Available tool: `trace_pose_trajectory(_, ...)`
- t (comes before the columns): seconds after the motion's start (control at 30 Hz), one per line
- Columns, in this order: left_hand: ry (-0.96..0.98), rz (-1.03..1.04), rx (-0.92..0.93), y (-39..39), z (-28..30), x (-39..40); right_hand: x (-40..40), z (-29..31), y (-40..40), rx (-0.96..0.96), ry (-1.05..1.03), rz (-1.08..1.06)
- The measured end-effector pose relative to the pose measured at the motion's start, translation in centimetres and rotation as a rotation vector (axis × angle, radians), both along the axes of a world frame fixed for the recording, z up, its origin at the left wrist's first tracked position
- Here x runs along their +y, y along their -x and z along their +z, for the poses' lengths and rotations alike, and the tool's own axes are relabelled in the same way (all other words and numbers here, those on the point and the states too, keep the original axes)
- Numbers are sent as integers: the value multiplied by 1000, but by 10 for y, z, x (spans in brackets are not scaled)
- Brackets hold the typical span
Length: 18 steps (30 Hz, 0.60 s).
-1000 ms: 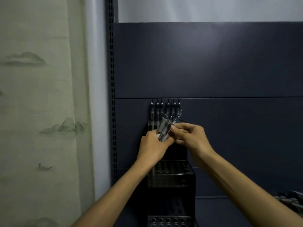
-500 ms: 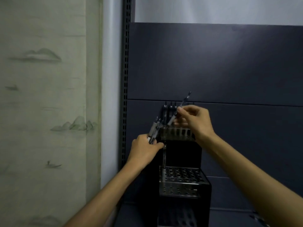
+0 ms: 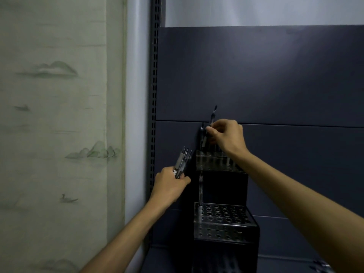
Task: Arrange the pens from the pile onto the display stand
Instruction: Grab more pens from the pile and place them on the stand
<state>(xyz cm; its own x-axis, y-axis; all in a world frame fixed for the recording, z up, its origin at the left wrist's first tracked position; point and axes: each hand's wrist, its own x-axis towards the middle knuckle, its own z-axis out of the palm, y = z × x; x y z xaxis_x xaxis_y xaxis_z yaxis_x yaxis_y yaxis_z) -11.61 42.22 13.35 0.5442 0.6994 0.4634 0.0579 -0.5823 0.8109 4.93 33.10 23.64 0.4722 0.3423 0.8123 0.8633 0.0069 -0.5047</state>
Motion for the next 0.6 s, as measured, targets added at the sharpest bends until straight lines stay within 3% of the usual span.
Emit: trace_pose_trajectory(0.6,-24,6,-9,-9,4,-3,6,-11,15,-106,313,-137)
